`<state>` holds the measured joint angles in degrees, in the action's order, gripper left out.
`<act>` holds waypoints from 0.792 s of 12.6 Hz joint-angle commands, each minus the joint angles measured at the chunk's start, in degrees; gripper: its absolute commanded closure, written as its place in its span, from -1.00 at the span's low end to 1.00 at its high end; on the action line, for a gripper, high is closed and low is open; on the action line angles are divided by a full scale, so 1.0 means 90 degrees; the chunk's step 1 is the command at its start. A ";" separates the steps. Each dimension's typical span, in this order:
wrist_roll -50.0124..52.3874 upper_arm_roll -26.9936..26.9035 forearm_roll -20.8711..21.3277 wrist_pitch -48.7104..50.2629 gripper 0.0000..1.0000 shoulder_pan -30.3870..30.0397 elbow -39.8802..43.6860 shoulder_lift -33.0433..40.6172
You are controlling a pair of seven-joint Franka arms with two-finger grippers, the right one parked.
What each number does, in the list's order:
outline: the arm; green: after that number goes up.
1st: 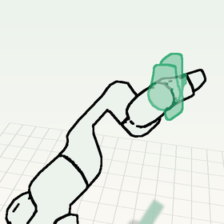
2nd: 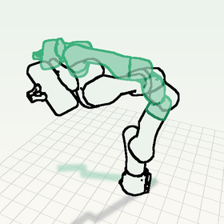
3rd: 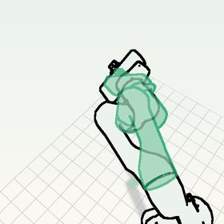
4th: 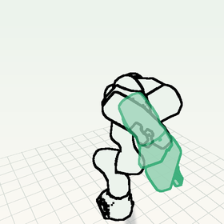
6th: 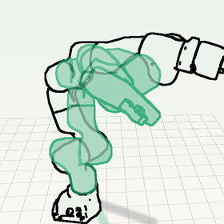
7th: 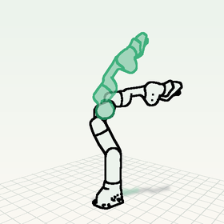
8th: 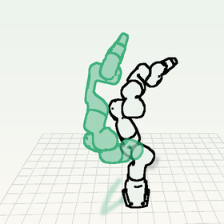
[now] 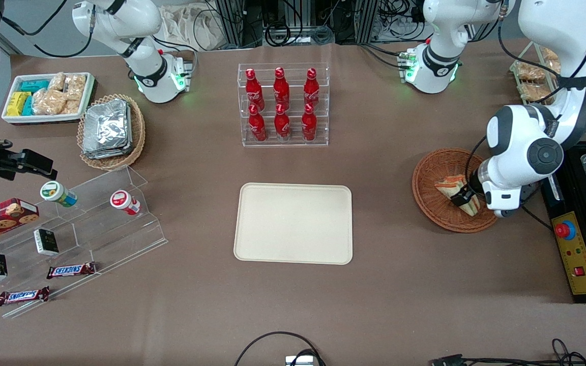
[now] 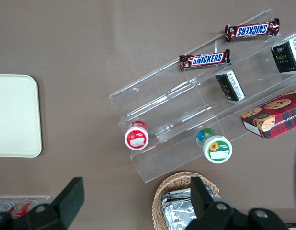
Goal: Place sandwich from basket to tray
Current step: 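Close the left gripper on the sandwich and lift it from the basket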
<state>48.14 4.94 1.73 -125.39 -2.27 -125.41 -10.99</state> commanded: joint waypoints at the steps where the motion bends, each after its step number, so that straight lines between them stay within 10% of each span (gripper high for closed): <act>1: 0.0237 -0.0002 0.0286 0.0143 -1.00 0.0008 -0.0069 -0.0076; 7: 0.0344 0.0008 0.0345 -0.0403 -0.98 0.0027 0.0154 -0.0857; 10: 0.0481 -0.0002 0.0345 -0.0404 0.79 0.0017 0.0360 -0.0937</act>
<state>50.45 4.94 3.45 -129.14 -2.24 -124.21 -18.77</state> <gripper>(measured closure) 0.154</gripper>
